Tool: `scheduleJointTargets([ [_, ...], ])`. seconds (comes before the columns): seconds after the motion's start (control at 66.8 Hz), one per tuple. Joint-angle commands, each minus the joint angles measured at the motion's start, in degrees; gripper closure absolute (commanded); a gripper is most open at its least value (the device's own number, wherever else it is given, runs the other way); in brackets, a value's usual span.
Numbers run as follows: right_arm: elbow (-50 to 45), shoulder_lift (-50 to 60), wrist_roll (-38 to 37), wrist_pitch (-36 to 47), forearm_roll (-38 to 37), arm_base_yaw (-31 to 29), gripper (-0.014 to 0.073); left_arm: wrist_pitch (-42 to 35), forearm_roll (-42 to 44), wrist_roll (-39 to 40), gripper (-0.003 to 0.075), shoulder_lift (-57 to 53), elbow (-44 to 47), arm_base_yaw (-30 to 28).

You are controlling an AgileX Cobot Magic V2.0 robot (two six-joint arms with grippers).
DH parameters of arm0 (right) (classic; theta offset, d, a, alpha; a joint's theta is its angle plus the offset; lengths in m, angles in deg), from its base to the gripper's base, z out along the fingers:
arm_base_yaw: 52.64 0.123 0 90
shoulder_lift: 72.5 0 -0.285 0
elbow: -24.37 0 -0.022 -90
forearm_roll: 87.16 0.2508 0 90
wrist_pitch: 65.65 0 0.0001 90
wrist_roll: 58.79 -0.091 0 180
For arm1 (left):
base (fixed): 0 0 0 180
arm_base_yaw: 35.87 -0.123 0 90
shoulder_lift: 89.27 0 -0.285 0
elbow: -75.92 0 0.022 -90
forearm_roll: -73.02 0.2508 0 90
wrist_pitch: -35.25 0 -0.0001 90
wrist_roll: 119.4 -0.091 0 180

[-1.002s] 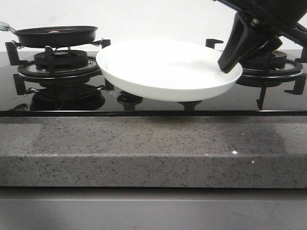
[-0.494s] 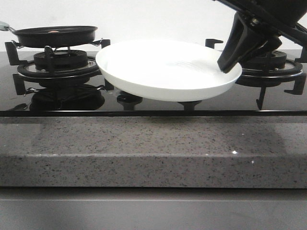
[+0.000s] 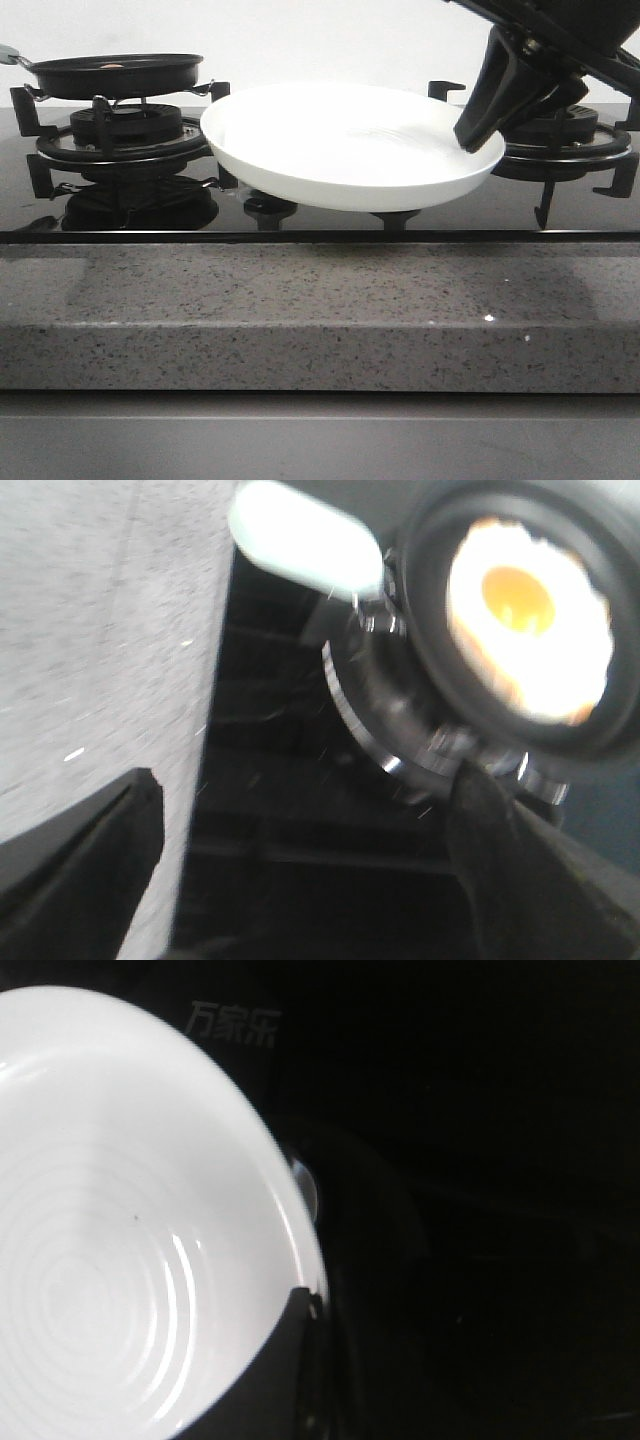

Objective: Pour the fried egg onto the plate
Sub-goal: 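Grasp the green handle of the frying pan with the left gripper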

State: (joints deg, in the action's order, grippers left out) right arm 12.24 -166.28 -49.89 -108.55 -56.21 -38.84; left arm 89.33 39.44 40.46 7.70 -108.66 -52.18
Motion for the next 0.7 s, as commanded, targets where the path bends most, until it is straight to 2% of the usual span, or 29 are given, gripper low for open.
scheduleJointTargets([
  [0.0, 1.26, 2.01, 0.61, 1.85, 2.11, -0.1, 0.0661, 0.16, -11.77, -3.4, 0.0145, 1.78, -3.91, -2.55],
  [0.224, 1.26, 2.01, 0.61, 1.85, 2.11, -0.1, 0.0661, 3.75, -27.58, -8.17, 0.0146, 10.02, -8.19, -4.77],
  [0.688, 1.26, 2.01, 0.61, 1.78, 2.11, -0.1, 0.0661, 7.13, -37.8, -8.17, 0.0157, 21.32, -15.36, -4.77],
])
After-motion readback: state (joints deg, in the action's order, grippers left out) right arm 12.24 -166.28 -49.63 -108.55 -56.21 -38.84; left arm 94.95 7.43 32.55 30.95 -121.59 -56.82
